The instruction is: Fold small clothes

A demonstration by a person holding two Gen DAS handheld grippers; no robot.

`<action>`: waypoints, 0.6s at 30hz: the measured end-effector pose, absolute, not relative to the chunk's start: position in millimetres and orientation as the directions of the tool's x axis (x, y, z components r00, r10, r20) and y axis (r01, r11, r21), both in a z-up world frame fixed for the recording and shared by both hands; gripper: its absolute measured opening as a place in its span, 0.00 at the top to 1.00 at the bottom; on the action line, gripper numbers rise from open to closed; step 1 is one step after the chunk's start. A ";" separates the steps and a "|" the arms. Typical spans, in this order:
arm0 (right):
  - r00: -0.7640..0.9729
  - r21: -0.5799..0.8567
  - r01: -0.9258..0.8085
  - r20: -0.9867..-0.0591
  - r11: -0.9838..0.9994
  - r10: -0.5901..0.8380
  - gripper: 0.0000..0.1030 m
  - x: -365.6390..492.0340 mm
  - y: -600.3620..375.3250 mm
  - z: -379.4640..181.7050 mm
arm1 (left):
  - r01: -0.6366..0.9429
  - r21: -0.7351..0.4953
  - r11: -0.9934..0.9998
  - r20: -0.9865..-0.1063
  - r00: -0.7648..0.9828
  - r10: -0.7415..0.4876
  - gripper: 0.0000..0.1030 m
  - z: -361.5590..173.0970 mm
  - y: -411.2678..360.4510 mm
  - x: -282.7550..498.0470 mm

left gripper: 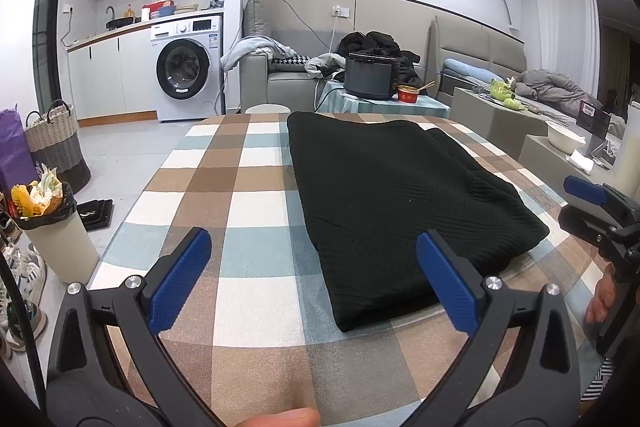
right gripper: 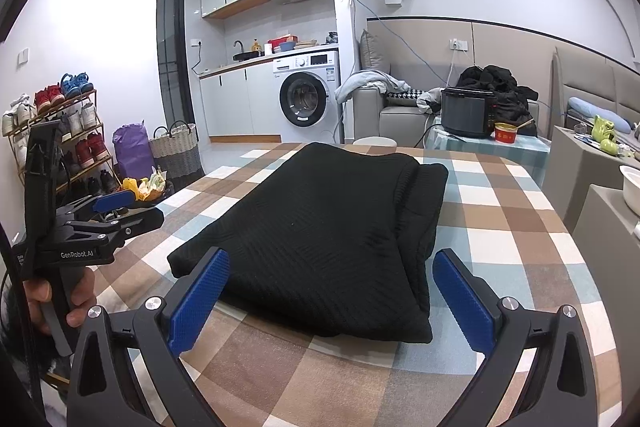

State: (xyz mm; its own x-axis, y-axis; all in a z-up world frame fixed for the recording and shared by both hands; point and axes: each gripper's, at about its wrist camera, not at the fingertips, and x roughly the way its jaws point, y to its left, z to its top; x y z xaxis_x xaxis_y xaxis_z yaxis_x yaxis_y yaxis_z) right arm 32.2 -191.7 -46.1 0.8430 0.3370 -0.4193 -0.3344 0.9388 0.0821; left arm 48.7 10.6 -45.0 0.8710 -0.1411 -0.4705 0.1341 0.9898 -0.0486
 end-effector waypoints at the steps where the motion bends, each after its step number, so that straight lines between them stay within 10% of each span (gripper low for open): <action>1: 0.843 0.082 -0.335 -0.419 0.939 0.337 0.00 32.2 -191.7 -46.1 | 0.134 -0.048 0.990 -0.470 0.871 -0.141 0.01 -45.0 10.6 48.8; 18: 0.842 0.081 -0.337 -0.420 0.938 0.339 0.00 32.1 -191.1 -46.4 | 0.134 -0.050 0.990 -0.471 0.871 -0.141 0.01 -45.3 10.5 48.8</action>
State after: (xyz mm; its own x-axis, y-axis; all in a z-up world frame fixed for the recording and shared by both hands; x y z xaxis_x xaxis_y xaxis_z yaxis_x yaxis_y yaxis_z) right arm 32.1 -191.1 -46.4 0.8418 0.3390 -0.4201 -0.3371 0.9379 0.0813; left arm 48.8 10.5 -45.3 0.8708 -0.1414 -0.4708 0.1338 0.9898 -0.0499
